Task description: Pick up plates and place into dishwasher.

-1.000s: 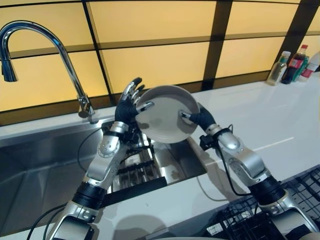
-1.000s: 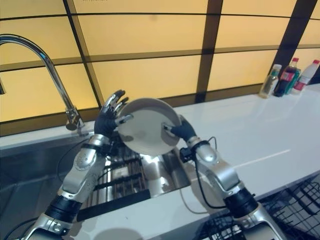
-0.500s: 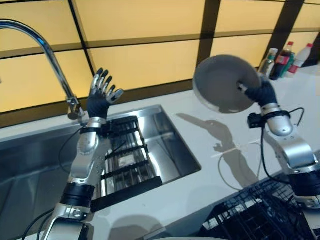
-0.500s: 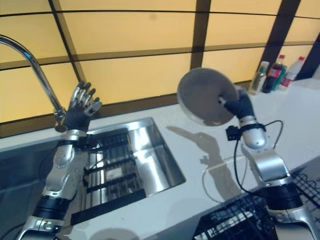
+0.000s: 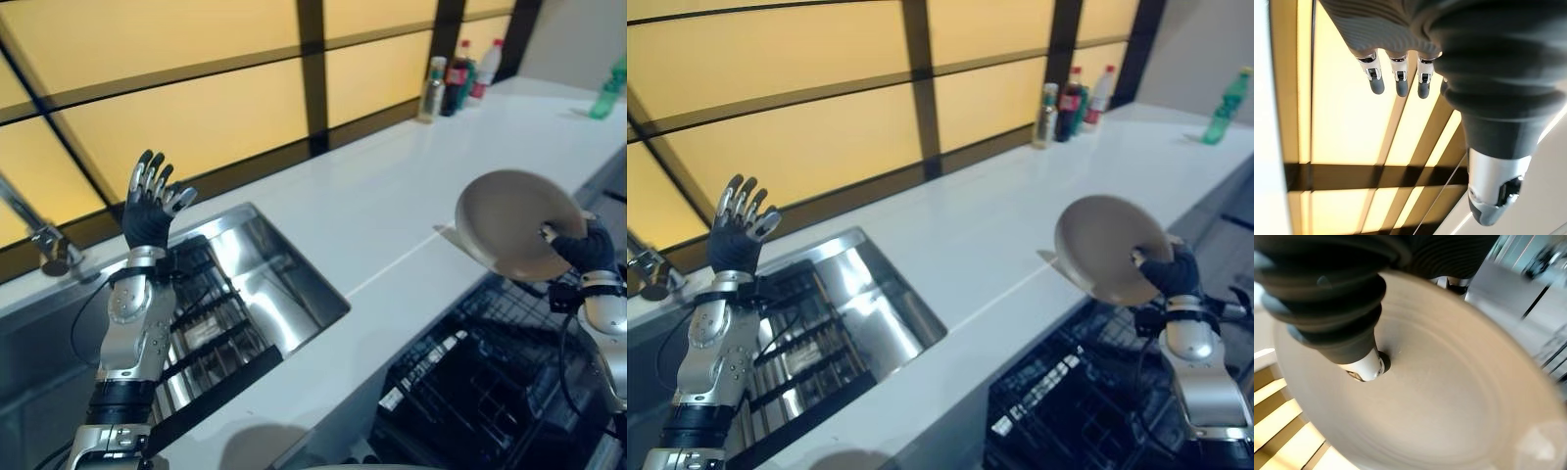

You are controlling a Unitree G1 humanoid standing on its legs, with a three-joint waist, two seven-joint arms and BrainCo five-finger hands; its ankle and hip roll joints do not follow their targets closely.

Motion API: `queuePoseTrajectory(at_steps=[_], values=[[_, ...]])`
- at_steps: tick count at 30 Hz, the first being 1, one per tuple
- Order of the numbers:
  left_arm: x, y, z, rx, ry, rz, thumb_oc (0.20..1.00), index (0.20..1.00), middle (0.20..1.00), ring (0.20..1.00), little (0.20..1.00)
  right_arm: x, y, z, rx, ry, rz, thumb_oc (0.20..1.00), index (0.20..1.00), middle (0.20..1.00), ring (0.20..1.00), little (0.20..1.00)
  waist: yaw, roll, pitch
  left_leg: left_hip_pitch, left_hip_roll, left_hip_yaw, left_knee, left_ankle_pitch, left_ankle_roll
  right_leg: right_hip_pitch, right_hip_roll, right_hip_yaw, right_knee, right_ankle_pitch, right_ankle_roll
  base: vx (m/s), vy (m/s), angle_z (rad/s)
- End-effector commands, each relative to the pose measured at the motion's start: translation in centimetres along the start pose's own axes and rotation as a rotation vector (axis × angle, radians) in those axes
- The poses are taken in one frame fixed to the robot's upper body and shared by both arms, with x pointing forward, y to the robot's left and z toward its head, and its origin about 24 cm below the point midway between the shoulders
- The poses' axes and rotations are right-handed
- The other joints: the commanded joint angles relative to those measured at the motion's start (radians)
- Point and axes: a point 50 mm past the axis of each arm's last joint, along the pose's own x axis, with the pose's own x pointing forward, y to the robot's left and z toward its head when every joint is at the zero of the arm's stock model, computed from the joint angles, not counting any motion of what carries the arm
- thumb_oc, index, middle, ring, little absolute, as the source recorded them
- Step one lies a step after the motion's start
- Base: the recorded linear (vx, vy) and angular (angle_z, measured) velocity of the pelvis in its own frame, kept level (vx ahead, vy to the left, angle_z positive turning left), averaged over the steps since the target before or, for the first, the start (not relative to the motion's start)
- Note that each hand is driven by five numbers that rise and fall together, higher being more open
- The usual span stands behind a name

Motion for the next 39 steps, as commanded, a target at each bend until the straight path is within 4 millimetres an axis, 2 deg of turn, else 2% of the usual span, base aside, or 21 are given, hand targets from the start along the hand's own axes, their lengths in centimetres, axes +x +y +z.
queuePoseTrajectory(at_steps=[1,2,4,12,16,20,25,30,35,36,39], values=[[0.2,2.2,1.0,0.061,-0.052,0.056,1.0,1.0,1.0,1.0,1.0,0.8,-2.9,1.8,-0.09,-0.133,-0.116,0.2,0.2,0.2,0.2,0.2,-0.035,-0.01,-0.021,0.033,-0.057,0.021,0.062,-0.177,0.072,-0.072,-0.037,0.027,0.105,-0.076,0.087,0.05,0.072,-0.37],[0.1,2.3,0.9,0.065,-0.048,0.062,1.0,1.0,1.0,1.0,1.0,0.8,-3.4,1.6,-0.104,-0.127,-0.129,0.2,0.2,0.2,0.2,0.2,-0.042,-0.001,-0.015,0.037,-0.062,0.011,0.065,-0.196,0.075,-0.075,-0.041,0.034,0.112,-0.093,0.095,0.06,0.07,-0.39],[-0.2,2.5,0.6,0.063,-0.045,0.082,1.0,1.0,1.0,1.0,1.0,0.8,-4.1,1.6,-0.129,-0.13,-0.147,0.2,0.2,0.2,0.2,0.2,-0.057,0.009,0.003,0.033,-0.066,0.016,0.075,-0.2,0.077,-0.093,-0.043,0.047,0.133,-0.097,0.098,0.05,0.07,-0.38],[-1.6,2.8,-0.9,0.027,-0.027,0.167,1.0,1.0,1.0,1.0,1.0,1.3,-7.3,2.5,-0.25,-0.166,-0.225,0.2,0.2,0.2,0.2,0.2,-0.1,0.069,0.068,-0.001,-0.091,0.035,0.128,-0.195,0.069,-0.154,-0.064,0.088,0.192,-0.102,0.1,0.04,0.093,-0.29],[-2.1,2.6,-1.4,0.005,-0.02,0.19,1.0,1.0,1.0,1.0,1.0,1.4,-8.0,3.1,-0.296,-0.194,-0.245,0.2,0.2,0.2,0.2,0.2,-0.104,0.095,0.094,-0.023,-0.103,0.029,0.148,-0.186,0.062,-0.175,-0.075,0.091,0.215,-0.108,0.098,0.05,0.086,-0.14],[-2.6,2.0,-2.0,-0.026,-0.021,0.201,1.0,1.0,1.0,1.0,1.0,1.9,-7.6,4.4,-0.379,-0.251,-0.226,0.2,0.2,0.2,0.2,0.2,-0.1,0.127,0.126,-0.056,-0.114,0.018,0.161,-0.172,0.053,-0.202,-0.083,0.092,0.225,-0.112,0.09,0.02,0.084,-0.07],[-2.5,1.0,-2.1,-0.056,-0.047,0.199,1.0,1.0,1.0,1.0,1.0,3.1,-6.3,6.4,-0.405,-0.317,-0.207,0.2,0.2,0.2,0.2,0.2,-0.088,0.152,0.18,-0.123,-0.118,0.009,0.182,-0.153,0.043,-0.257,-0.088,0.089,0.235,-0.112,0.079,-0.07,0.064,-0.05],[-1.8,0.3,-1.2,-0.075,-0.105,0.206,1.0,1.0,1.0,1.0,1.0,4.2,-5.1,9.1,-0.41,-0.391,-0.21,0.2,0.2,0.2,0.2,0.2,-0.075,0.164,0.24,-0.216,-0.112,0.01,0.206,-0.135,0.033,-0.336,-0.087,0.083,0.253,-0.115,0.067,-0.15,0.021,-0.03],[-1.3,-0.2,-0.3,-0.094,-0.146,0.203,1.0,1.0,1.0,1.0,1.0,4.7,-4.4,10.5,-0.417,-0.432,-0.216,0.2,0.2,0.2,0.2,0.2,-0.053,0.176,0.284,-0.29,-0.115,-0.005,0.228,-0.121,0.025,-0.39,-0.081,0.072,0.266,-0.117,0.052,-0.1,-0.012,0.1],[-1.3,-0.2,-0.1,-0.098,-0.151,0.206,1.0,1.0,1.0,1.0,1.0,4.7,-4.2,10.8,-0.427,-0.442,-0.211,0.2,0.2,0.2,0.2,0.2,-0.052,0.174,0.293,-0.31,-0.112,0.006,0.233,-0.102,0.027,-0.409,-0.078,0.071,0.267,-0.093,0.045,-0.1,-0.044,0.07],[-1.2,-0.2,0.2,-0.102,-0.157,0.206,1.0,1.0,1.0,1.0,1.0,4.7,-3.9,11.3,-0.456,-0.467,-0.203,0.2,0.2,0.2,0.2,0.2,-0.042,0.173,0.302,-0.333,-0.11,-0.001,0.239,-0.097,0.025,-0.428,-0.074,0.068,0.27,-0.091,0.039,-0.02,-0.026,0.05]])
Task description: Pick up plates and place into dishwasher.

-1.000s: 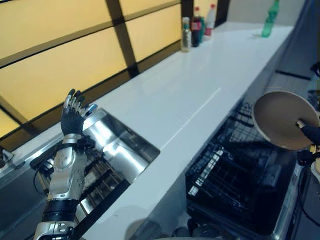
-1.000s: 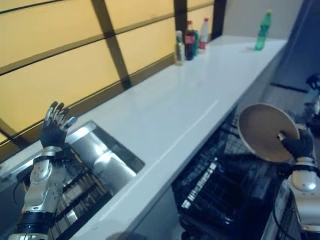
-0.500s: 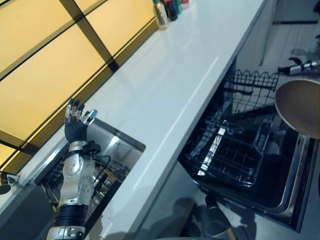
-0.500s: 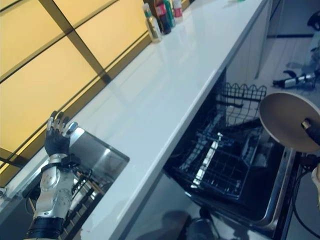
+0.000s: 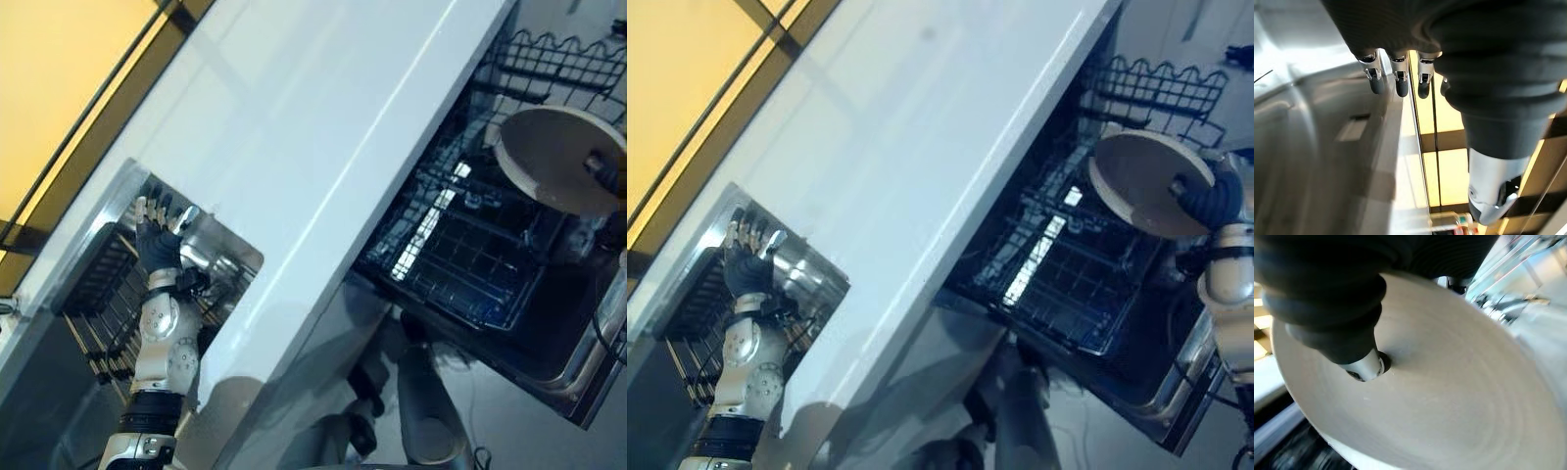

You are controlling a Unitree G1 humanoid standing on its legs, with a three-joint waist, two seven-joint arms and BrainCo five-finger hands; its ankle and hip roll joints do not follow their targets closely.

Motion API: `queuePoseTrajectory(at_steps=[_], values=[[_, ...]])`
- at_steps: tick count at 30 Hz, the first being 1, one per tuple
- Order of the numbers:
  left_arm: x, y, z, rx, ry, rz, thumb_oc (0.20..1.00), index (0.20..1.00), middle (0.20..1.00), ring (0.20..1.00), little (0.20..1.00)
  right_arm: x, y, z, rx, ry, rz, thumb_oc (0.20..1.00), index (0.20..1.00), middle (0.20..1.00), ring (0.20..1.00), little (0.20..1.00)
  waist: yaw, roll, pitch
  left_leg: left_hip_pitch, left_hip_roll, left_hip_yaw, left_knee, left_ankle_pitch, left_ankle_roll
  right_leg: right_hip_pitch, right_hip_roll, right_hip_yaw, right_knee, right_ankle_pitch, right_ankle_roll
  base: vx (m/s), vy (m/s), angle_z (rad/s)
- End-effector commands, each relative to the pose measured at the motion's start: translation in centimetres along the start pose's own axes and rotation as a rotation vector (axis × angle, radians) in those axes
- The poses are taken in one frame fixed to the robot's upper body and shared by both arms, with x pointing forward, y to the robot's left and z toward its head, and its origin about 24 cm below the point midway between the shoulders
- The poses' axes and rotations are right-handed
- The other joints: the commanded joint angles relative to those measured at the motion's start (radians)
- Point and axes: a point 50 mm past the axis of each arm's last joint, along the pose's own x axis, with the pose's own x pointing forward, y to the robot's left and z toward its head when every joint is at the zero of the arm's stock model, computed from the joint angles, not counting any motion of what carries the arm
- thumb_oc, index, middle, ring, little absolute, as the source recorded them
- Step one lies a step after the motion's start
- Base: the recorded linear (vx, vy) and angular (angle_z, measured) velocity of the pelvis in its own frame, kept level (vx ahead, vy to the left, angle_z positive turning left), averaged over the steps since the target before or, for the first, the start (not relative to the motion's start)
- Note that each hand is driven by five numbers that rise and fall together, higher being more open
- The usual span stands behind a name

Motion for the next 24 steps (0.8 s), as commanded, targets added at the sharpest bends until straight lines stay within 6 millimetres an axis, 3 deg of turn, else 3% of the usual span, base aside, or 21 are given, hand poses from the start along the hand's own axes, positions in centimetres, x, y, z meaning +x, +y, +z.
queuePoseTrajectory(at_steps=[1,13,19,24], values=[[0.7,0.6,3.0,0.0,-0.143,0.007,1.0,1.0,1.0,1.0,1.0,1.6,-2.2,2.7,-0.052,-0.128,-0.112,0.2,0.2,0.2,0.2,0.2,0.007,-0.071,-0.01,-0.072,-0.036,-0.024,0.169,-0.091,0.006,0.048,-0.023,0.021,-0.104,-0.038,0.056,0.0,0.0,0.0],[1.2,0.1,4.3,0.015,-0.183,-0.005,1.0,1.0,1.0,1.0,1.0,1.9,-4.6,2.9,-0.301,-0.144,-0.36,0.2,0.2,0.2,0.2,0.2,0.028,-0.063,0.042,-0.161,-0.028,-0.047,0.172,-0.076,-0.011,-0.016,-0.012,-0.002,-0.105,-0.051,0.051,-0.01,-0.039,0.06],[1.2,-0.1,4.7,0.013,-0.197,-0.006,1.0,1.0,1.0,1.0,1.0,1.8,-6.6,2.6,-0.571,-0.158,-0.542,0.2,0.2,0.2,0.2,0.2,0.03,-0.046,0.061,-0.18,-0.029,-0.046,0.167,-0.066,-0.017,-0.034,-0.014,-0.01,-0.105,-0.051,0.052,-0.01,-0.009,0.04],[1.1,-0.4,4.9,0.01,-0.2,-0.017,1.0,1.0,1.0,1.0,1.0,2.1,-7.0,1.5,-0.592,-0.11,-0.523,0.2,0.2,0.2,0.2,0.2,0.035,-0.042,0.069,-0.196,-0.03,-0.05,0.175,-0.066,-0.021,-0.043,-0.016,-0.014,-0.102,-0.054,0.054,0.0,0.0,0.0]])
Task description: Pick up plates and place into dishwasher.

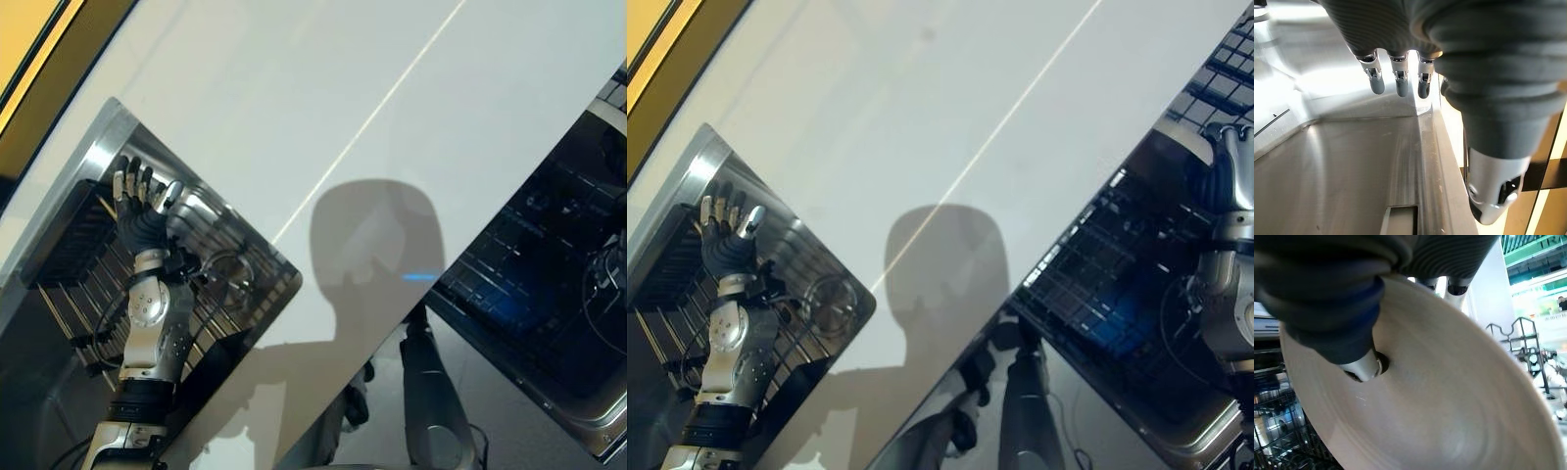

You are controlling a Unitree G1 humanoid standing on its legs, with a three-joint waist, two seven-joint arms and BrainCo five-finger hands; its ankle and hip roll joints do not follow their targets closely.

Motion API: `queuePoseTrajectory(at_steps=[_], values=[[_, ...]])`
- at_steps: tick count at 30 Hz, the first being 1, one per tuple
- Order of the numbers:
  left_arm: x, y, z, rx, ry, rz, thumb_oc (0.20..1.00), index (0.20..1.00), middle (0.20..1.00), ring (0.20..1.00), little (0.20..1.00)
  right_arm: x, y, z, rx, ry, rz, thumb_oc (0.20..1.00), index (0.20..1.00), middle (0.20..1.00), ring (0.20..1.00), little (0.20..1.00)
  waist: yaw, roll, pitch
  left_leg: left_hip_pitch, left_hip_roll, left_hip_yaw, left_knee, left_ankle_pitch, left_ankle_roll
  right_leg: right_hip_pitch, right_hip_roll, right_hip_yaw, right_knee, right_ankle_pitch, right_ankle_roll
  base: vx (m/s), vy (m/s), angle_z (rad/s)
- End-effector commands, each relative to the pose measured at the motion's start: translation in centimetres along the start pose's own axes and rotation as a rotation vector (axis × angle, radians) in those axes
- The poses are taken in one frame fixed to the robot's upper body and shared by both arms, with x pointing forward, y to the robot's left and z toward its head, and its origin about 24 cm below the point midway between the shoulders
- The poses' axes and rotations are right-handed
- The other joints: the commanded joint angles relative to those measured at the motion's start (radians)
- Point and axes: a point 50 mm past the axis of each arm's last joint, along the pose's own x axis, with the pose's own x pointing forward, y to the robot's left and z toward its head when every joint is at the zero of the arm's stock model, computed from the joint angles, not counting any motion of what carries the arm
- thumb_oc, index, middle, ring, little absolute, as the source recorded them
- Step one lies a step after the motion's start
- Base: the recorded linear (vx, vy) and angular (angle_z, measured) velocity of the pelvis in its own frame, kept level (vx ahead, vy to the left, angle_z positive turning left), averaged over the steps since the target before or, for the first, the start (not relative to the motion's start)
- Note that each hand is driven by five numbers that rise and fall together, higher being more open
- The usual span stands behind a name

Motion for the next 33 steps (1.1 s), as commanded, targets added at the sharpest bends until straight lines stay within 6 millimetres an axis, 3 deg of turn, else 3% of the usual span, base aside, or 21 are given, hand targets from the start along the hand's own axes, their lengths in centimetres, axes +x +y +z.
queuePoseTrajectory(at_steps=[1,9,18,20,33], values=[[0.1,0.2,2.3,0.016,-0.107,-0.026,1.0,1.0,1.0,1.0,1.0,2.8,-4.4,-1.6,-0.146,0.028,-0.214,0.2,0.2,0.2,0.2,0.2,-0.017,-0.021,0.037,-0.093,-0.019,-0.014,0.171,-0.076,-0.034,0.05,0.006,0.026,-0.122,-0.017,0.049,0.0,0.0,0.0],[0.4,-0.4,2.8,0.01,-0.129,-0.046,1.0,1.0,1.0,1.0,1.0,1.2,0.0,-1.0,-0.092,0.039,0.053,0.2,0.2,0.2,0.2,0.2,-0.015,-0.017,0.059,-0.105,-0.019,-0.009,0.171,-0.073,-0.034,0.042,0.002,0.018,-0.127,-0.014,0.047,0.0,-0.002,-0.01],[1.4,-1.2,3.2,0.006,-0.126,-0.065,1.0,1.0,1.0,1.0,1.0,1.0,2.8,-1.5,-0.042,0.16,0.178,0.2,0.2,0.2,0.2,0.2,-0.002,-0.024,0.073,-0.112,-0.015,-0.011,0.18,-0.07,-0.038,0.047,-0.003,-0.001,-0.123,-0.015,0.043,0.0,0.0,0.0],[1.5,-1.3,3.3,0.006,-0.127,-0.065,1.0,1.0,1.0,1.0,1.0,0.9,3.0,-1.7,-0.037,0.179,0.193,1.0,1.0,1.0,1.0,1.0,0.0,-0.027,0.076,-0.111,-0.013,-0.012,0.182,-0.072,-0.037,0.049,-0.004,-0.004,-0.121,-0.016,0.041,0.0,0.0,0.0],[1.5,-0.5,3.3,0.012,-0.107,-0.06,1.0,1.0,1.0,1.0,1.0,-0.9,4.1,-2.1,-0.013,0.222,0.212,1.0,1.0,1.0,1.0,1.0,0.01,-0.054,0.037,-0.055,-0.009,-0.015,0.175,-0.089,-0.029,0.11,-0.001,-0.023,-0.122,-0.029,0.038,0.01,-0.001,0.04]])
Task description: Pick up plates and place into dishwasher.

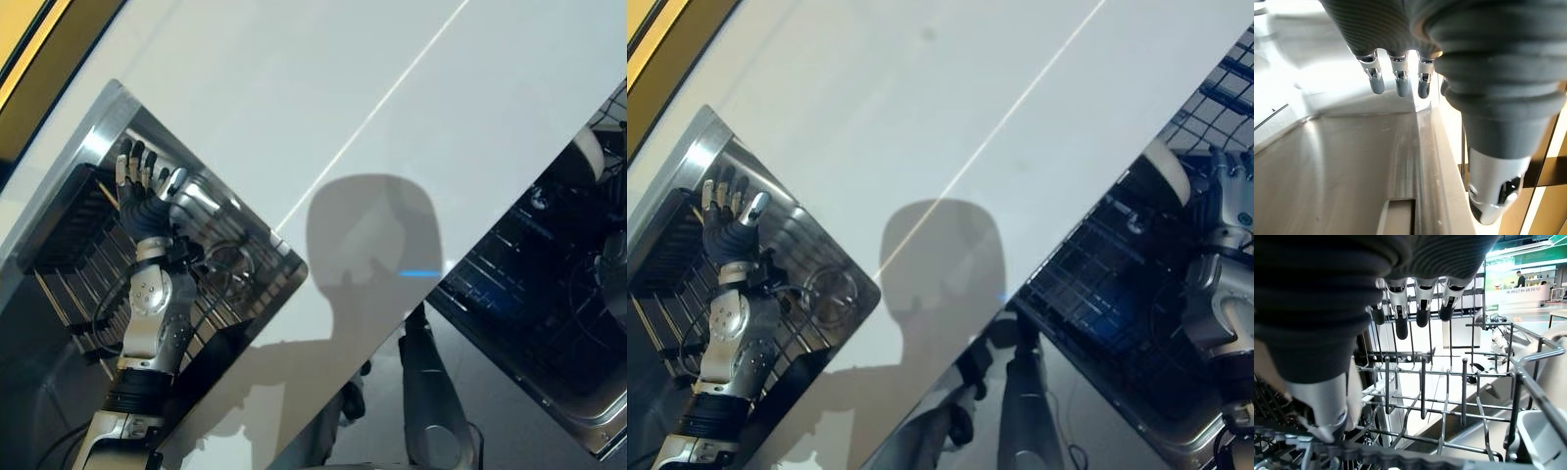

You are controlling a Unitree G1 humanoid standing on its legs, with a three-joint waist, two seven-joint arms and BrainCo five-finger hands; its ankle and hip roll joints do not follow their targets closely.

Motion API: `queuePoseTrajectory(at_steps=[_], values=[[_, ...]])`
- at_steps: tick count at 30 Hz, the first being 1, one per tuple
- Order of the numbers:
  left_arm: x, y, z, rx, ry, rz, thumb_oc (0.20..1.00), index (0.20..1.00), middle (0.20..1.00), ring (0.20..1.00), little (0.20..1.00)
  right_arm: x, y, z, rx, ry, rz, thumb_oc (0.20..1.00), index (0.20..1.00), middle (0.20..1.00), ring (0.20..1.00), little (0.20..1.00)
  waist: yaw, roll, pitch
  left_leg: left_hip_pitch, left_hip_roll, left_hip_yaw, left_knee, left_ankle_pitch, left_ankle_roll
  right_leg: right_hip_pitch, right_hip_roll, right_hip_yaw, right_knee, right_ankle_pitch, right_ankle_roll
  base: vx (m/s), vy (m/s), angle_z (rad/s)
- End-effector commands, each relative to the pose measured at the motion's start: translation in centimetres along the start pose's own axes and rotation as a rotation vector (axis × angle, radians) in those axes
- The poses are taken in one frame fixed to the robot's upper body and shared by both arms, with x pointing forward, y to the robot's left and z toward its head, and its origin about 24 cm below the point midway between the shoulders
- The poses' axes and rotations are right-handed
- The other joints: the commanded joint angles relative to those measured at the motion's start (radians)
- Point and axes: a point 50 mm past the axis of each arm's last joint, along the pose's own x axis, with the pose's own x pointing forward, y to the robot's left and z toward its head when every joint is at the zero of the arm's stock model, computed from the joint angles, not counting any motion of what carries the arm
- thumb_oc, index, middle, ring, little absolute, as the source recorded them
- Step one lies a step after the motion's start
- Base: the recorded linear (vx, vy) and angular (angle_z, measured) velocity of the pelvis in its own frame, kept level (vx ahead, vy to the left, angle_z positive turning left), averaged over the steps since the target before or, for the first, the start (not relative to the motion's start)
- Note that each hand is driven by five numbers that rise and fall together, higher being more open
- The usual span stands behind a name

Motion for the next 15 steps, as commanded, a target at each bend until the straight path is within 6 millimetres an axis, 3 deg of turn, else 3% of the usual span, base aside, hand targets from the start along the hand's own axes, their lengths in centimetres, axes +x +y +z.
queuePoseTrajectory(at_steps=[1,15], values=[[0.5,1.1,2.4,0.024,-0.094,-0.013,1.0,1.0,1.0,1.0,1.0,-0.3,-0.6,-0.2,0.031,-0.002,-0.04,1.0,1.0,1.0,1.0,1.0,-0.014,-0.035,0.014,-0.054,-0.005,0.0,0.168,-0.099,-0.036,0.091,0.007,-0.007,-0.107,-0.049,0.043,0.03,0.022,0.08],[-1.6,3.6,0.6,0.057,0.006,0.005,1.0,1.0,1.0,1.0,1.0,-4.0,1.4,-4.6,0.019,0.09,0.065,1.0,1.0,1.0,1.0,1.0,-0.009,-0.076,-0.102,0.096,-0.01,0.003,0.146,-0.132,-0.017,0.247,-0.007,-0.013,-0.129,-0.061,0.062,0.06,0.025,0.06]])
